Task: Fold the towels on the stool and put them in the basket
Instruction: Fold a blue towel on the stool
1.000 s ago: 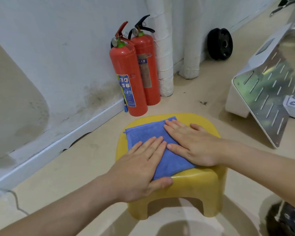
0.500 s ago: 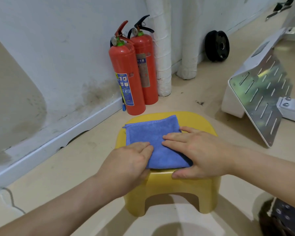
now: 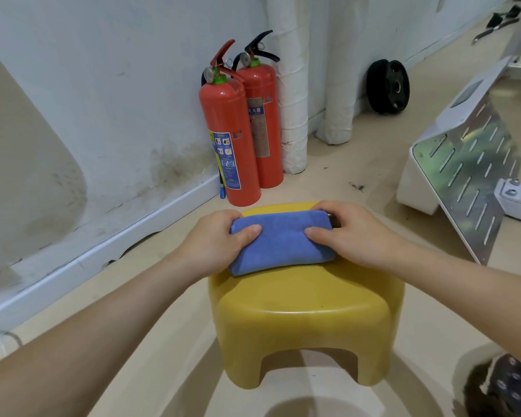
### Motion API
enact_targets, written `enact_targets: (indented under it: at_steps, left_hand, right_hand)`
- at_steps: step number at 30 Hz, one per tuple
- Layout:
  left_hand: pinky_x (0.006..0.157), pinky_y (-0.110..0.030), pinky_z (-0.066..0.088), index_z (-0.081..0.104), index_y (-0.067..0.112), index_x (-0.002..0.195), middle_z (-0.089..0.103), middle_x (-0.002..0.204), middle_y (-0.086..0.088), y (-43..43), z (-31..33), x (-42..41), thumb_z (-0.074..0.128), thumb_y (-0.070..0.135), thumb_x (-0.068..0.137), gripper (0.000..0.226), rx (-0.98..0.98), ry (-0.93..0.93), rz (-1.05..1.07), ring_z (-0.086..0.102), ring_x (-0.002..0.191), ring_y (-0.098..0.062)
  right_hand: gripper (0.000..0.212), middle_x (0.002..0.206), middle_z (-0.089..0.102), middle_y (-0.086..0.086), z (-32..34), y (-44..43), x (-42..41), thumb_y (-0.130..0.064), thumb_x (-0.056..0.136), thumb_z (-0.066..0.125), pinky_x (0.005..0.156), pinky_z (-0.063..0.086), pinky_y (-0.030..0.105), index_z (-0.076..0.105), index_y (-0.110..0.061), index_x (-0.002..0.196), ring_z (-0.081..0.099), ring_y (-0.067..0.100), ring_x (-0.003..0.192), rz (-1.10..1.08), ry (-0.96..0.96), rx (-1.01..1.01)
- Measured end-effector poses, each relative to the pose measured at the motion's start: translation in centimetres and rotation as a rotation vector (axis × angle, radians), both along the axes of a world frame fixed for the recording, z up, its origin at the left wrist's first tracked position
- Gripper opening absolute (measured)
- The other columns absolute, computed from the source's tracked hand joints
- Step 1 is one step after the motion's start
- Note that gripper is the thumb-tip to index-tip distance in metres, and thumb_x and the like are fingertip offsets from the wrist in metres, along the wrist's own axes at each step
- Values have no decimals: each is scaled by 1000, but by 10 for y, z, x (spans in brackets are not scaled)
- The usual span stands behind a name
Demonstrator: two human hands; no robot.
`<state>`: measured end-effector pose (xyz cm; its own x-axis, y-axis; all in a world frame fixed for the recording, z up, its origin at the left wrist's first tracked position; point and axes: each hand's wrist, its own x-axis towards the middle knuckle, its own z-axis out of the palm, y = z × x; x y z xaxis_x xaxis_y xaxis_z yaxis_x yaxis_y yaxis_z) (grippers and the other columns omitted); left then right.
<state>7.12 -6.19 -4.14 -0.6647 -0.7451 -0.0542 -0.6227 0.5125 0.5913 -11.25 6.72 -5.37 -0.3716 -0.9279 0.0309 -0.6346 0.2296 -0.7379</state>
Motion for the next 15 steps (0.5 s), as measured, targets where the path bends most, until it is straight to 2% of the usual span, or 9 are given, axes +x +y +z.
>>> enact_targets:
  at_steps: [2, 3, 6, 10, 12, 15]
  left_hand:
    - [70, -38, 45, 59, 8, 86, 63, 82, -7, -8, -2, -11, 50, 44, 94, 38, -79, -102, -1, 59, 80, -23]
    - [74, -40, 46, 60, 8, 90, 64, 87, -9, -12, -2, -16, 49, 44, 94, 39, -85, -142, -2, 59, 84, -26]
    - [74, -38, 47, 60, 11, 94, 64, 90, -7, -19, -2, -25, 47, 46, 95, 37, -141, -240, -13, 60, 87, -26]
    - [79, -39, 50, 63, 22, 104, 67, 98, -2, -21, -5, -28, 47, 49, 94, 32, -297, -274, -59, 60, 91, -23]
    - [76, -41, 53, 66, 28, 95, 69, 91, 3, -27, -6, -24, 47, 55, 91, 33, -316, -280, -86, 62, 86, -20]
    - [59, -38, 48, 60, 22, 69, 58, 66, 1, -35, -11, -17, 46, 60, 88, 46, -346, -256, -136, 55, 66, -17]
  right_hand:
    - [11, 86, 69, 0, 1, -9, -2, -27, 83, 64, 75, 50, 34, 66, -18, 89, 63, 19, 84, -58, -39, 57]
    - [13, 86, 70, 4, 2, -14, -2, -26, 82, 64, 74, 51, 36, 67, -14, 88, 64, 22, 84, -87, -45, 86]
    - [19, 88, 70, 6, 5, -25, -4, -25, 79, 66, 71, 51, 36, 67, -10, 91, 64, 22, 81, -167, -44, 165]
    - [25, 94, 71, 10, 6, -35, -2, -22, 75, 66, 78, 56, 42, 69, -10, 97, 66, 23, 90, -220, -22, 210]
    - [30, 98, 71, 11, 5, -37, -3, -24, 75, 66, 81, 57, 43, 69, -9, 100, 66, 24, 92, -196, 45, 254]
    - [42, 116, 66, -1, 18, -34, -10, -30, 79, 72, 93, 50, 34, 65, -18, 119, 61, 17, 104, -107, -39, 394]
